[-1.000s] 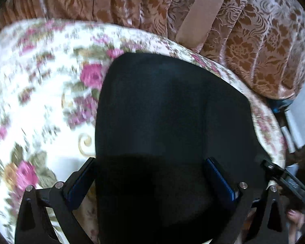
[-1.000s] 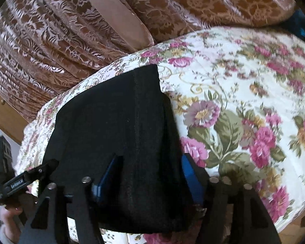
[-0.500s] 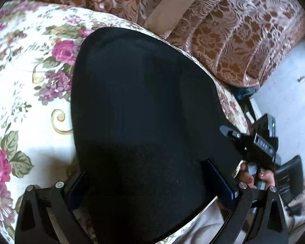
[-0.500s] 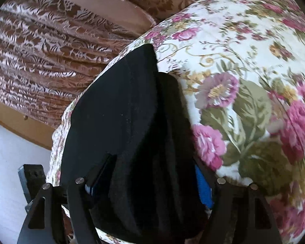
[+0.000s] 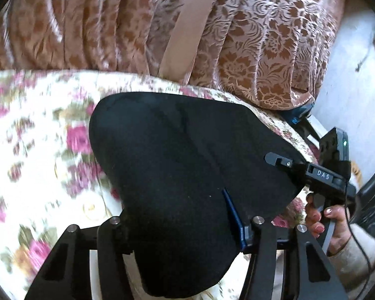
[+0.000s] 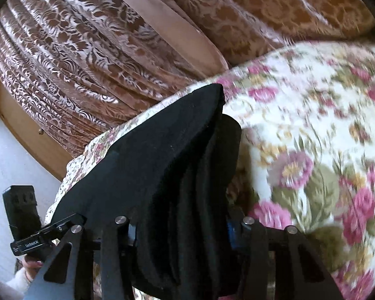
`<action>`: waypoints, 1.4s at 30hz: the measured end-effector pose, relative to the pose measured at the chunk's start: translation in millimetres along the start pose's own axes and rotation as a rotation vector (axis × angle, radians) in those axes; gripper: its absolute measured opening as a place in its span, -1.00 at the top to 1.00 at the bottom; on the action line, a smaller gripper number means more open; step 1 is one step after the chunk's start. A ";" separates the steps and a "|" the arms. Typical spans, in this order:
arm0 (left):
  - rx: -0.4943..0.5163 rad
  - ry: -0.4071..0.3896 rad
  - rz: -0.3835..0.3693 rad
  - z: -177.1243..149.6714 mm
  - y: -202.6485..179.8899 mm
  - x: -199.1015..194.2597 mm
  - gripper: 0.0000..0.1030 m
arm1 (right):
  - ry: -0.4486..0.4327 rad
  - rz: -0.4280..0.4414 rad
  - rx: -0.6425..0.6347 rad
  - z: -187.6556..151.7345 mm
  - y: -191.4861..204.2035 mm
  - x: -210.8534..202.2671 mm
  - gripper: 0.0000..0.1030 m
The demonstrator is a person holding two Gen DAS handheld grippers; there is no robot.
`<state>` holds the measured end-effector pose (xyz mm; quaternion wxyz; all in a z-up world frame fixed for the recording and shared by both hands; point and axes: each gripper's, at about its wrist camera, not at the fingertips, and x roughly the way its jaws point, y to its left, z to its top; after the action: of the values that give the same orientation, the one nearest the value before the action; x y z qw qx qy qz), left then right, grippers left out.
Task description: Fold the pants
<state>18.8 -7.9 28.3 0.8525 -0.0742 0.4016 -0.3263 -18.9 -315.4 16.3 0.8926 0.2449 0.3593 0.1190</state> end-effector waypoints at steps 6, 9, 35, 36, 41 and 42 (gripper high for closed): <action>0.012 -0.041 0.055 36.7 16.4 17.5 -0.11 | -0.043 0.000 -0.047 31.8 4.0 24.1 0.07; 0.033 -0.067 0.103 60.6 27.1 33.9 -0.11 | -0.078 -0.007 -0.077 53.7 7.5 47.2 0.07; 0.002 -0.153 0.380 80.3 73.1 100.4 -0.97 | -0.099 -0.250 -0.076 105.3 -25.3 143.1 -0.29; 0.014 -0.165 0.413 76.7 67.4 97.2 -0.98 | -0.114 -0.274 -0.088 101.7 -19.2 136.5 -0.29; 0.025 -0.196 0.470 60.1 52.4 85.3 -0.99 | -0.170 -0.340 -0.135 79.2 5.0 107.2 -0.30; 0.022 -0.193 0.469 56.0 49.9 83.9 -0.99 | -0.183 -0.344 -0.149 72.0 11.1 101.2 -0.31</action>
<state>123.6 -28.5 -7.2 0.9401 -0.0006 0.3209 -0.1155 103.3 -292.0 7.8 0.9444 0.1229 0.3035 -0.0313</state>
